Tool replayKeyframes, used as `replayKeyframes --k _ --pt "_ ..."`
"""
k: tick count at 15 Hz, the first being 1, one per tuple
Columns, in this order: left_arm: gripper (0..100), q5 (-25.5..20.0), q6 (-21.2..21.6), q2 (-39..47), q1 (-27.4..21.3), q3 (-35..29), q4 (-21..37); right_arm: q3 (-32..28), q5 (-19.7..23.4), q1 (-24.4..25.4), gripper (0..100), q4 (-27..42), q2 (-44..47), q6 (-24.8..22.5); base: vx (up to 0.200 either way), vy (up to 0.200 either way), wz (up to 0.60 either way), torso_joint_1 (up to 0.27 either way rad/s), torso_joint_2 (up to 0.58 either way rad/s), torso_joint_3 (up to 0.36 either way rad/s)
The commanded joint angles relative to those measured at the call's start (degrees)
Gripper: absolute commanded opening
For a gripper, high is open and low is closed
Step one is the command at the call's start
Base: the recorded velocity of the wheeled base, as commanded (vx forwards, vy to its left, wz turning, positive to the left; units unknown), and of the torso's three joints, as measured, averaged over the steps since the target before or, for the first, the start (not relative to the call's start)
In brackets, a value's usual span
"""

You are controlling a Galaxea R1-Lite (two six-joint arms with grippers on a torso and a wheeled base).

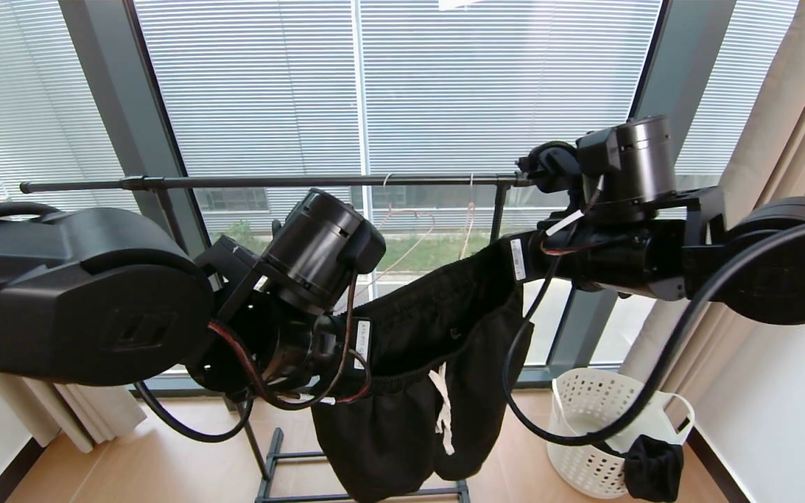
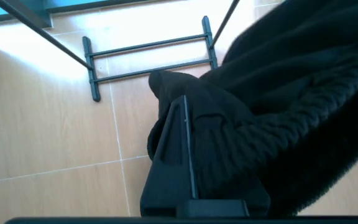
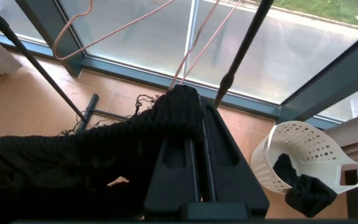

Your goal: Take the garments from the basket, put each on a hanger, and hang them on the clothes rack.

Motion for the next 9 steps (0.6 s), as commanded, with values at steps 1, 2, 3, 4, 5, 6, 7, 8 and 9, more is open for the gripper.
replayKeyframes --k 1,2,3,4,5,6,7,8,9 --pt "0 -0.1 0.5 0.9 1.1 -0.6 -0.3 3.8 -0.3 -0.1 0 -0.1 -5.7 0.2 0.0 0.0 0.0 0.0 0.0 0.0" --pt "0 -0.2 2.5 2.7 2.4 -2.0 -2.1 6.0 -0.6 -0.1 0 0.0 -8.7 1.0 0.0 0.0 0.0 0.0 0.0 0.0" --pt "0 -0.2 3.4 3.5 3.0 -3.1 -2.2 6.8 -0.6 -0.1 0 0.1 -9.8 1.4 0.0 0.0 0.0 0.0 0.0 0.0" --pt "0 -0.2 4.0 4.3 3.3 -3.9 -2.2 7.8 -0.7 -0.1 0 0.0 -10.4 1.4 0.0 0.0 0.0 0.0 0.0 0.0" --pt "0 -0.2 4.1 4.4 3.3 -4.1 -2.2 8.1 -0.7 -0.1 0 0.0 -10.4 1.5 0.0 0.0 0.0 0.0 0.0 0.0" --pt "100 -0.2 4.1 4.4 3.3 -4.1 -2.2 8.1 -0.7 -0.1 0 0.0 -10.4 1.5 0.0 0.0 0.0 0.0 0.0 0.0" --pt "100 -0.3 5.5 4.4 3.0 -3.9 -2.2 9.9 -0.5 -0.1 0 -0.6 -10.4 1.8 0.0 0.0 0.0 0.0 0.0 0.0" --pt "100 -0.3 5.5 4.4 3.0 -3.8 -2.2 10.1 -0.3 -0.6 0 -0.6 -10.0 2.4 0.0 0.0 0.0 0.0 0.0 0.0" --pt "100 -0.3 5.5 4.4 3.0 -3.8 -2.2 10.1 -0.2 -1.4 0 -1.1 -9.7 3.5 0.0 0.0 0.0 0.0 0.0 0.0"
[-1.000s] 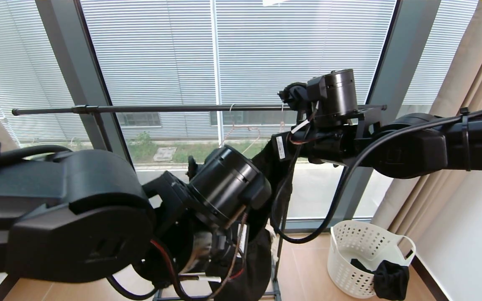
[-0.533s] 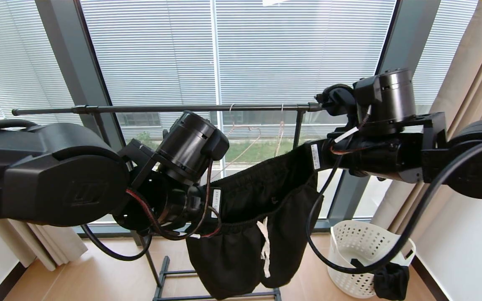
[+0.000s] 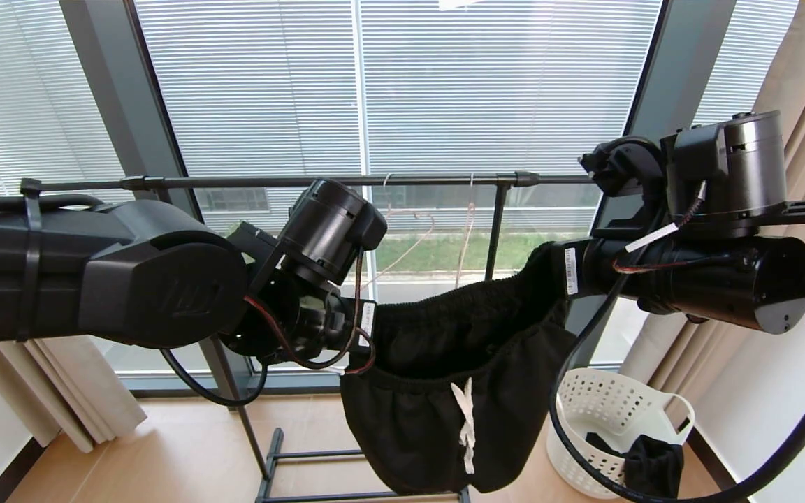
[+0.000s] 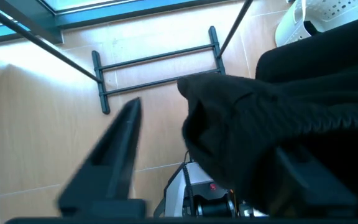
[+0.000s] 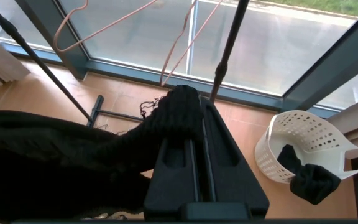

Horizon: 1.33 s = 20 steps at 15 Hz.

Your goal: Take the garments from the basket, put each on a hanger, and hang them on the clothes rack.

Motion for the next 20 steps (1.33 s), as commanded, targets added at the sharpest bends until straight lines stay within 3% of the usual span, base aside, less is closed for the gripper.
replayKeyframes --k 1,4,7,8,12,14,15,20 --pt "100 -0.1 0.0 0.1 0.0 0.1 0.0 0.1 0.2 -1.3 0 -1.0 0.4 0.6 0.0 0.0 0.0 0.0 0.0 0.0" --pt "100 -1.5 0.1 -0.6 0.6 0.2 -0.1 0.0 0.2 -4.8 0 -3.0 2.4 0.5 0.0 0.0 0.0 0.0 0.0 0.0" --pt "100 -15.5 0.7 -5.8 2.4 1.0 0.0 -1.5 0.1 -6.9 0 -4.1 5.9 0.5 0.0 0.0 0.0 0.0 0.0 0.0" --pt "100 -17.6 0.8 -6.6 3.3 1.0 0.0 -1.6 0.0 -7.0 0 -4.1 6.3 0.4 0.0 0.0 0.0 0.0 0.0 0.0" --pt "100 -18.0 2.5 -7.5 8.7 7.3 -3.9 3.9 -0.1 -8.2 0 -3.3 -0.9 -1.9 0.0 0.0 0.0 0.0 0.0 0.0" --pt "100 -18.0 3.6 -7.5 9.8 11.0 -9.6 7.5 0.2 -9.8 0 -3.9 -4.3 -4.8 0.0 0.0 0.0 0.0 0.0 0.0" --pt "100 -17.7 7.9 -7.3 11.3 13.3 -14.6 9.5 0.2 -10.1 0 -3.9 -6.0 -5.6 0.0 0.0 0.0 0.0 0.0 0.0" --pt "100 -17.7 10.6 -6.2 13.1 13.5 -19.9 12.7 0.3 -10.1 0 -4.0 -8.2 -5.5 0.08 0.0 0.0 0.003 0.0 0.003"
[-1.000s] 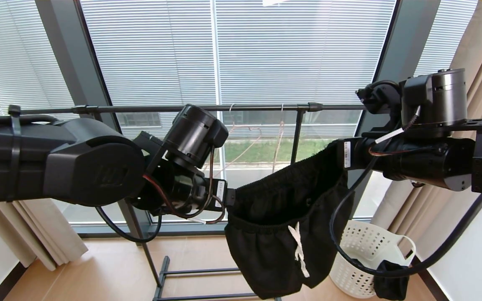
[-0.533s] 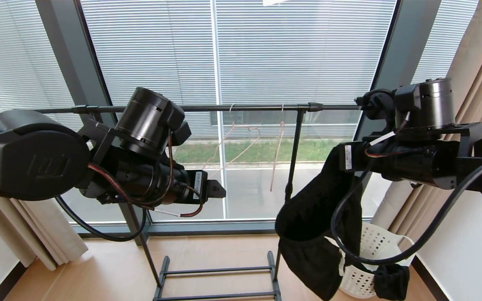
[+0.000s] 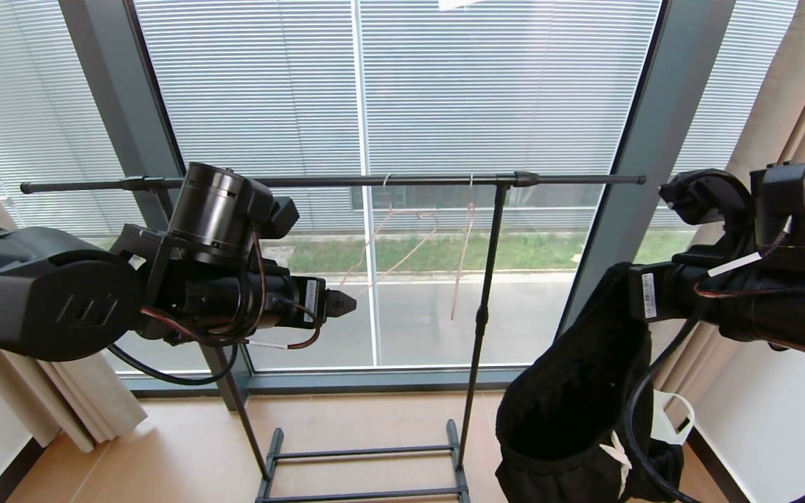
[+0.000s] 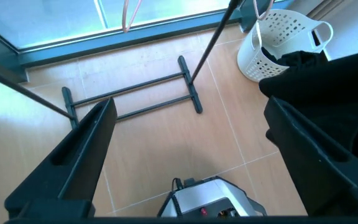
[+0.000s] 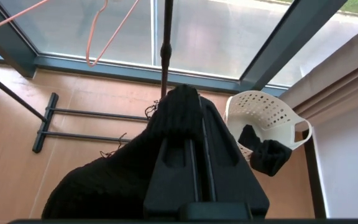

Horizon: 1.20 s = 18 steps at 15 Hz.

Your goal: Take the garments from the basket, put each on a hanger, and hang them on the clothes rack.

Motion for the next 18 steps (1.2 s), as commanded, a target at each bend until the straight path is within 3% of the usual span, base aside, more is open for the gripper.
replayKeyframes --k 1,4,6,8,10,18 --pt "100 0.0 1.0 0.7 0.8 0.3 -0.9 0.5 0.1 0.0 0 0.0 -1.9 -0.1 0.2 0.0 0.0 -0.012 0.0 -0.002" --pt "100 0.0 1.6 2.1 0.9 0.3 -1.4 0.9 0.0 -0.2 0 0.1 -2.3 -0.2 0.2 0.0 0.0 -0.007 0.0 0.002" --pt "100 0.1 1.7 3.7 1.0 0.3 -3.5 0.8 0.0 -1.6 0 0.0 -2.5 -1.0 0.0 0.0 0.0 0.0 0.0 0.0" --pt "100 0.2 5.4 5.7 1.5 0.1 -5.3 1.0 0.1 -4.0 0 0.5 -4.0 -3.6 0.0 0.0 0.0 0.0 0.0 0.0" --pt "100 1.5 8.5 10.3 2.4 -3.4 -5.8 1.9 0.1 -5.2 0 0.5 -5.7 -6.6 0.0 0.0 0.0 0.0 0.0 0.0" --pt "100 1.6 11.2 28.4 4.2 -25.1 -5.6 1.6 0.1 -5.2 0 0.0 -5.4 -6.6 0.0 0.0 0.0 0.0 0.0 0.0"
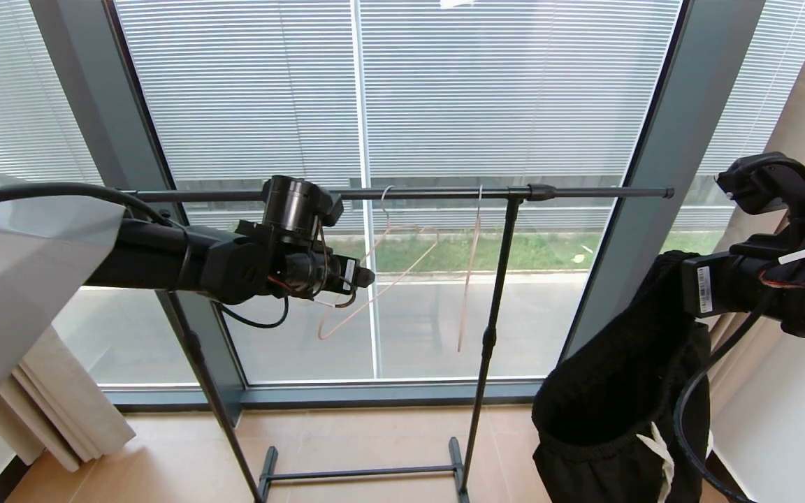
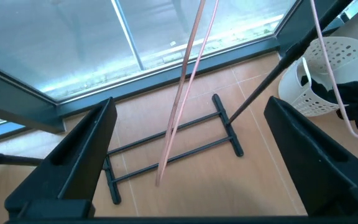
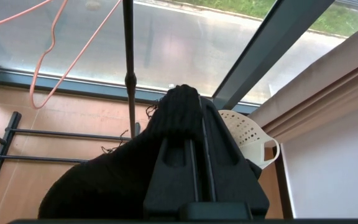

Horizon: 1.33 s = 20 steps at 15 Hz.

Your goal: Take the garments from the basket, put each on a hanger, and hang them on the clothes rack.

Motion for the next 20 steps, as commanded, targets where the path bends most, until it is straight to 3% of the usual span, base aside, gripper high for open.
replayKeyframes --k 1,4,7,17,18,20 --pt "100 0.1 0.9 6.5 0.1 -5.0 0.2 -0.2 0.0 0.0 0 -0.1 0.0 -0.1 0.0 0.0 0.0 0.0 0.0 0.0" --pt "100 0.2 1.5 12.7 0.1 -13.0 0.3 0.2 -0.1 0.0 0 -0.1 -0.1 -0.1 0.0 0.0 0.0 0.0 0.0 0.0" --pt "100 0.2 1.7 15.6 0.1 -16.7 0.4 0.2 0.0 0.1 0 -0.1 -0.2 -0.1 0.0 0.0 0.0 0.0 0.0 0.0" --pt "100 0.2 1.8 19.1 0.7 -20.0 0.4 0.7 0.0 0.3 0 -0.1 -0.2 0.0 0.0 0.0 0.0 0.0 0.0 0.0" --pt "0 0.2 1.8 19.0 0.7 -20.0 0.4 0.8 -0.1 0.3 0 -0.1 -0.3 -0.1 0.0 0.0 0.0 0.0 0.0 0.0" --pt "0 0.2 1.8 18.9 0.7 -19.6 0.4 0.9 0.0 0.3 0 -0.1 -0.4 -0.1 0.0 0.0 0.0 0.0 0.0 0.0"
